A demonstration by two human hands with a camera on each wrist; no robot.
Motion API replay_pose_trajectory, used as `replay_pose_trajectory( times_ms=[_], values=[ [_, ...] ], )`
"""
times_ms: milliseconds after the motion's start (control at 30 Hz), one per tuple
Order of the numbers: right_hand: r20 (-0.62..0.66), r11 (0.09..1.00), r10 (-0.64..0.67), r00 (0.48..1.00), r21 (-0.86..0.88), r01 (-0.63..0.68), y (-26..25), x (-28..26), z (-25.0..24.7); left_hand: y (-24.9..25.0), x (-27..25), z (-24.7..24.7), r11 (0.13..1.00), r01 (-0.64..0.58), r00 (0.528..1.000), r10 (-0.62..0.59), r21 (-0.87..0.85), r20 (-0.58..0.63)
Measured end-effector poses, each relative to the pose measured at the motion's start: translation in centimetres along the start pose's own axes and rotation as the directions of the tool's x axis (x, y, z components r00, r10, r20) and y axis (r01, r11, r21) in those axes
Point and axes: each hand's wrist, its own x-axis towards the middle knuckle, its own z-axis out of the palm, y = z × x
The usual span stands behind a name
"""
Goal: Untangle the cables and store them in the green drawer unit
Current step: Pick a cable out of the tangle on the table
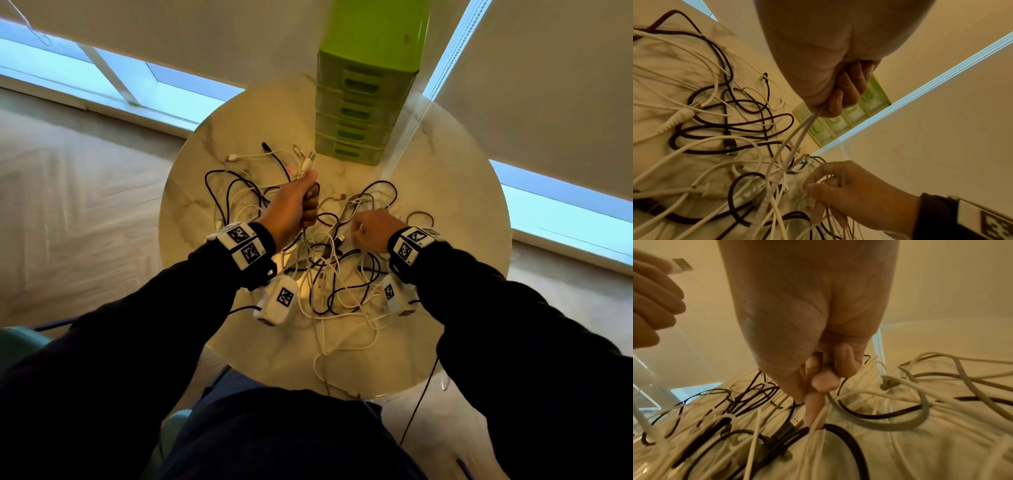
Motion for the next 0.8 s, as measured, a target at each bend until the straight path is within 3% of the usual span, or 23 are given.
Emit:
replay_pose_trajectory(
  times_ms=[133, 267, 400, 667, 800],
  values=[
    [0.034, 0.995, 0.043, 0.998, -0.089, -0.040, -0.1, 0.7, 1.2, 0.0, 0.6, -0.2, 1.000, 0.017, 1.000, -0.017, 0.012, 0.002],
    [-0.027, 0.986, -0.098, 0.995, -0.135, 0.094, -0.6, 1.0, 2.7, 0.1, 1.1, -0.3, 0.999, 0.042, 0.999, -0.042, 0.009, 0.004],
    [-0.028, 0.974, -0.099, 0.995, -0.208, 0.091, -0.8, 1.2, 3.3, 0.2, 1.4, -0.3, 0.998, 0.055, 0.998, -0.056, 0.024, 0.027],
    [-0.030, 0.845, -0.155, 0.987, -0.522, 0.117, -0.8, 0.0, 4.5, 0.5, 1.5, -0.6, 0.997, 0.058, 0.996, -0.062, 0.050, 0.067],
    [-0.003, 0.876, -0.130, 0.991, -0.468, 0.114, -0.6, -0.4, 4.6, 0.5, 1.7, -0.9, 0.996, 0.049, 0.996, -0.054, 0.069, 0.074]
  ],
)
